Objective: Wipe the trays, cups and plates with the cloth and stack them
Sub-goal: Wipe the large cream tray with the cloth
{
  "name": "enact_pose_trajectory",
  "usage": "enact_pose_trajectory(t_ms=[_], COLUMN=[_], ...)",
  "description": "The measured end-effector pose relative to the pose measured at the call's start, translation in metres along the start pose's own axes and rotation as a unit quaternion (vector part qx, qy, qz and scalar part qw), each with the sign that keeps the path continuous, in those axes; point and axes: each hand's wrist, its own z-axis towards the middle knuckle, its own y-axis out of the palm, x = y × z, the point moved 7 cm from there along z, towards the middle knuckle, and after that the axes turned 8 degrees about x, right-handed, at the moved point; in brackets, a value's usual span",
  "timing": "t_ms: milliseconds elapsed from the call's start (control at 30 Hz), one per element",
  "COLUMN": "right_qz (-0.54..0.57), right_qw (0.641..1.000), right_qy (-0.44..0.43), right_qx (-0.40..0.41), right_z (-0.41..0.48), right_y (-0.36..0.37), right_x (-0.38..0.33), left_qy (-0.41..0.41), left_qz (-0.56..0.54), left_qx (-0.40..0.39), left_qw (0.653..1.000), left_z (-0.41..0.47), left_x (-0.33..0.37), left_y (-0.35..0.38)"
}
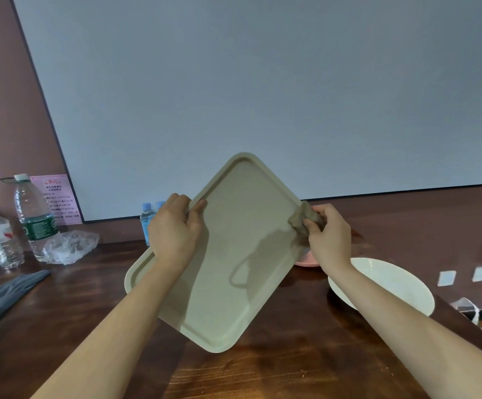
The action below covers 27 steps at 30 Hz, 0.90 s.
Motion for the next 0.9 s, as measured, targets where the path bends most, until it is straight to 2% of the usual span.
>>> enact_pose_trajectory(t_ms=[100, 167, 267, 400, 633, 733, 800, 867, 900], right_qz=[0.016, 0.056, 0.166, 0.237, 0.142, 0.092, 0.094, 0.131, 0.138], right_qw=[0.997, 0.986, 0.943, 0.891, 0.907, 0.904, 0.887, 0.877, 0.884], right_qy=[0.077, 0.148, 0.269, 0.377, 0.396, 0.406, 0.419, 0.423, 0.41], right_qx=[0.006, 0.049, 0.105, 0.094, 0.0, -0.097, -0.167, -0.188, -0.177], right_z=[-0.006, -0.01, -0.02, -0.041, -0.116, -0.139, -0.143, -0.137, -0.13], right_y=[0.002, 0.003, 0.012, 0.038, 0.067, 0.079, 0.081, 0.078, 0.072], right_x=[0.013, 0.014, 0.021, 0.027, 0.036, 0.044, 0.042, 0.039, 0.036], left_qy=[0.011, 0.001, -0.018, -0.051, -0.106, -0.097, -0.078, -0.052, -0.042], left_qz=[0.007, 0.007, -0.003, -0.007, -0.015, -0.012, -0.009, -0.03, -0.05], left_qx=[-0.001, 0.007, 0.029, 0.049, 0.07, 0.079, 0.085, 0.092, 0.093], left_qw=[1.0, 1.0, 0.999, 0.997, 0.992, 0.992, 0.993, 0.994, 0.994], left_z=[-0.001, -0.002, -0.006, -0.01, -0.016, -0.014, -0.012, -0.011, -0.012], left_x=[-0.002, -0.002, -0.002, -0.011, -0.03, -0.03, -0.03, -0.03, -0.031], left_y=[0.001, 0.001, 0.0, -0.005, -0.011, -0.018, -0.021, -0.025, -0.025])
